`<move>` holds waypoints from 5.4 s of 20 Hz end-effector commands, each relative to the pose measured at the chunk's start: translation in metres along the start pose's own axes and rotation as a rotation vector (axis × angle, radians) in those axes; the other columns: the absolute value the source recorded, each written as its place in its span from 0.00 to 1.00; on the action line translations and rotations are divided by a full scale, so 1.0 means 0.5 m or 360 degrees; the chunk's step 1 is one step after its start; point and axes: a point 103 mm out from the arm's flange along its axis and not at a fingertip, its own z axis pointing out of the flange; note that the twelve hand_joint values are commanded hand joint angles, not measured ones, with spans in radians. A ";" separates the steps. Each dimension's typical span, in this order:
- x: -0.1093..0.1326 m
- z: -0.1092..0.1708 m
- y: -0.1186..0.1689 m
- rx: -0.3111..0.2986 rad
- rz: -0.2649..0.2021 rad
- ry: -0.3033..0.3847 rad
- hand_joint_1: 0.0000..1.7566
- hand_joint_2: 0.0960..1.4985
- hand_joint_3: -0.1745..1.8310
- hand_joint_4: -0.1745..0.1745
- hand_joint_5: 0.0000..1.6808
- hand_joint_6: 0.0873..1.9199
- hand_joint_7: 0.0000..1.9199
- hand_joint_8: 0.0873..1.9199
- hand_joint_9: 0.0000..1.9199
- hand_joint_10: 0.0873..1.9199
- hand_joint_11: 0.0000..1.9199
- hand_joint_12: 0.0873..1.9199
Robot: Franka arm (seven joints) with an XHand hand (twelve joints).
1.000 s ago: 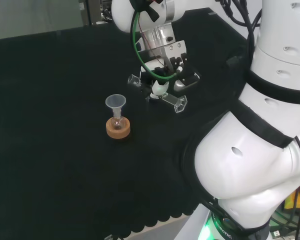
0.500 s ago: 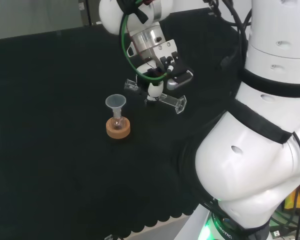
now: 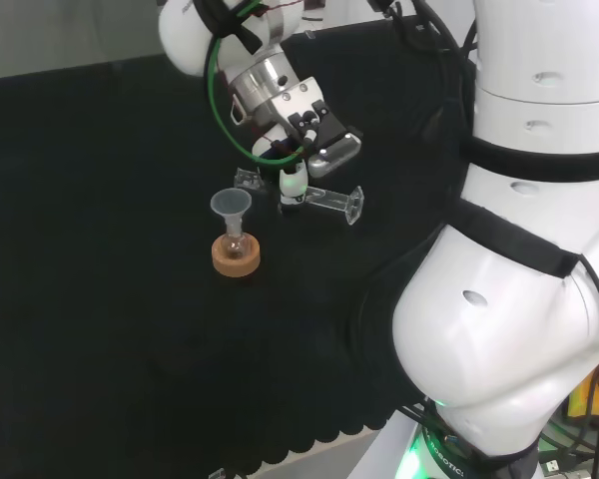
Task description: Pour the water from the graduated cylinder into the round-bottom flask.
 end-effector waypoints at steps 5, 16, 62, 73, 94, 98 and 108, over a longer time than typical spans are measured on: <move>0.022 -0.012 -0.010 0.0075 0.0024 -0.0118 0.77 0.76 0.09 0.27 0.58 0.30 0.45 0.61 0.70 0.01 0.57 0.40; 0.038 -0.026 -0.020 0.0195 0.0062 -0.0194 0.77 0.76 0.09 0.27 0.58 0.30 0.45 0.61 0.70 0.01 0.57 0.39; 0.038 -0.042 -0.033 0.0249 0.0319 -0.0424 0.77 0.76 0.09 0.28 0.58 0.30 0.45 0.61 0.71 0.01 0.58 0.39; 0.031 -0.042 -0.038 0.0234 0.0333 -0.0457 0.77 0.76 0.09 0.27 0.58 0.30 0.46 0.61 0.71 0.01 0.58 0.39; 0.027 -0.049 -0.046 0.0225 0.0378 -0.0513 0.77 0.76 0.09 0.27 0.58 0.30 0.46 0.61 0.71 0.00 0.58 0.38; 0.026 -0.049 -0.045 0.0229 0.0374 -0.0520 0.77 0.76 0.09 0.27 0.58 0.30 0.46 0.60 0.71 0.00 0.58 0.38; 0.026 -0.051 -0.045 0.0237 0.0381 -0.0536 0.77 0.76 0.09 0.27 0.58 0.30 0.46 0.60 0.71 0.00 0.58 0.38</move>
